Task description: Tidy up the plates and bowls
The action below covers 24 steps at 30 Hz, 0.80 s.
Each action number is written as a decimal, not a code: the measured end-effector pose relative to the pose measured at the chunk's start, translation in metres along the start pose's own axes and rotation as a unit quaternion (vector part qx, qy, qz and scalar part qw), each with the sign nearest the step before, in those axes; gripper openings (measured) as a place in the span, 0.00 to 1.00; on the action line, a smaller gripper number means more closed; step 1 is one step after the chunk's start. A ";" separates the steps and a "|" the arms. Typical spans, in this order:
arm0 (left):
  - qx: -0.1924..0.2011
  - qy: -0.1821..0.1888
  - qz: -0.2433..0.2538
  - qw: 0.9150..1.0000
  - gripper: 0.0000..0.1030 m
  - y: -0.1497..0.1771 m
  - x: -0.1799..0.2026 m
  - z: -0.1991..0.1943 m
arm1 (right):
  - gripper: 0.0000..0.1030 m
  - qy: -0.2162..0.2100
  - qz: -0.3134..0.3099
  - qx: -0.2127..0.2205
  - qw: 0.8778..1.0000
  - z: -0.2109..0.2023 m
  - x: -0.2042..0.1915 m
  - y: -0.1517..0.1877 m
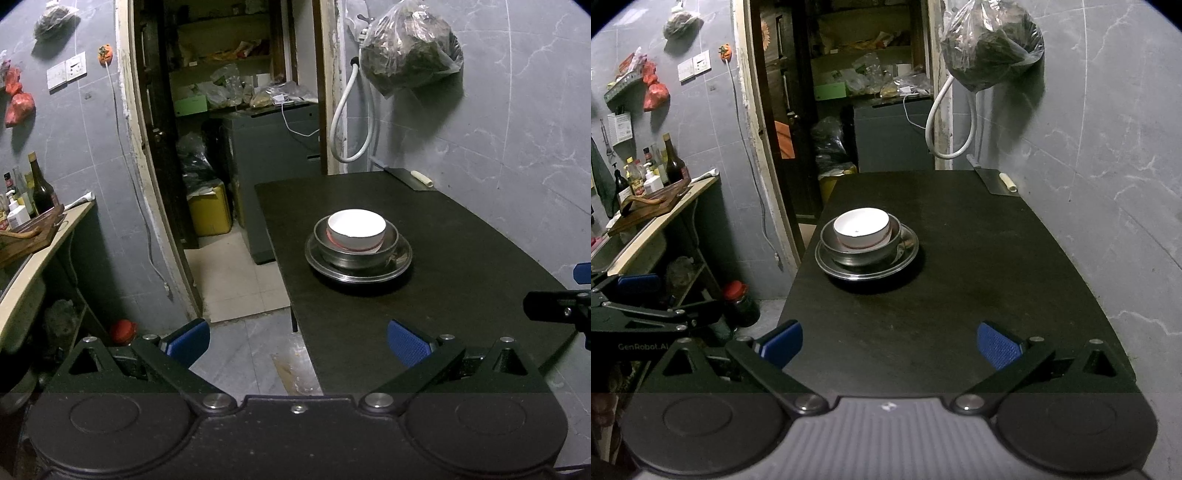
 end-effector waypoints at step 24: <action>-0.002 -0.002 -0.001 1.000 0.99 0.000 0.000 0.001 | 1.00 -0.002 0.000 -0.003 1.000 0.001 -0.001 -0.001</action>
Point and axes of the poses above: each gripper's, at about its wrist camera, not at the fingertips, and z roughly the way its jaws point, x to its right, y to its underside, the point moved 8 cm from there along z, roughly the way its jaws point, and after that the axes turned 5 degrees about z, right-handed, at the moved point
